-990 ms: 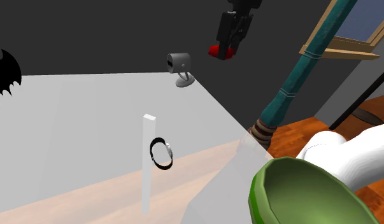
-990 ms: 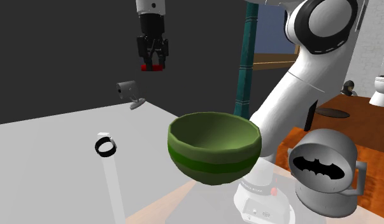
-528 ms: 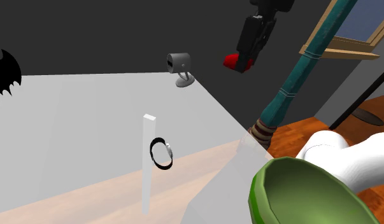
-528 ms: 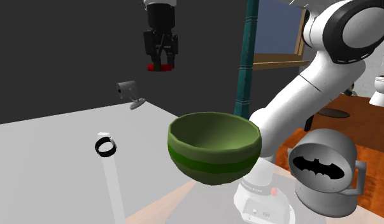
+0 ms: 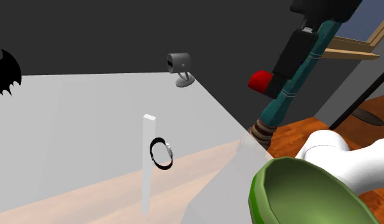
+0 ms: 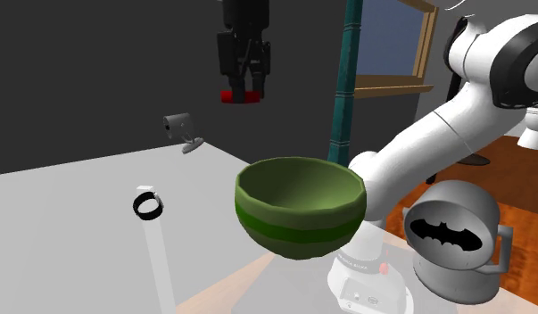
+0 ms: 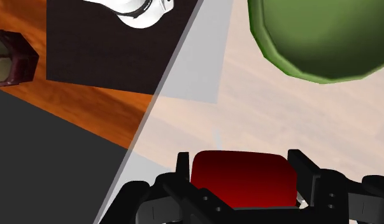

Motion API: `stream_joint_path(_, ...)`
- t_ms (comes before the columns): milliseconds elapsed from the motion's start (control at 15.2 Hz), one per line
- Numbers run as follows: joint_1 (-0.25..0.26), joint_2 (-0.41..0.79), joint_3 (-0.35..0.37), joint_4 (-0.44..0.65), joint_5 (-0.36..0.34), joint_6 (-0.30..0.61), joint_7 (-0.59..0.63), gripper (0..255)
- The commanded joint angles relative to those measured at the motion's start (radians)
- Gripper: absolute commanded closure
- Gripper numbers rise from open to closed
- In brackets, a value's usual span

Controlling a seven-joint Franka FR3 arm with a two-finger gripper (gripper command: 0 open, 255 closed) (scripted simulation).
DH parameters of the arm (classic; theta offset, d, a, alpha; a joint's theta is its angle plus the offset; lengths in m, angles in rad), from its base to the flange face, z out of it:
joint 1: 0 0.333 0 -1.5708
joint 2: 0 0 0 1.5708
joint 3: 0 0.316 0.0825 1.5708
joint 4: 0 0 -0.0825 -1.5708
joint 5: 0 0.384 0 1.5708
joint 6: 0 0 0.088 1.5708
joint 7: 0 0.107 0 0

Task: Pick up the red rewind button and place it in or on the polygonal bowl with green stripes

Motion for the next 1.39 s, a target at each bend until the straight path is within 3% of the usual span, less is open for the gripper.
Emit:
stream_joint_path(0,0.014,-0.036,0.030,-0.002,0.035,-0.026,0.046,255)
stream_joint_path(792,0.059,-0.148,0.200,0.080,0.233,-0.145,0.305,255)
stream_joint_path(1320,0.082,-0.222,0.219,-0.069,0.259,-0.069,0.284,255)
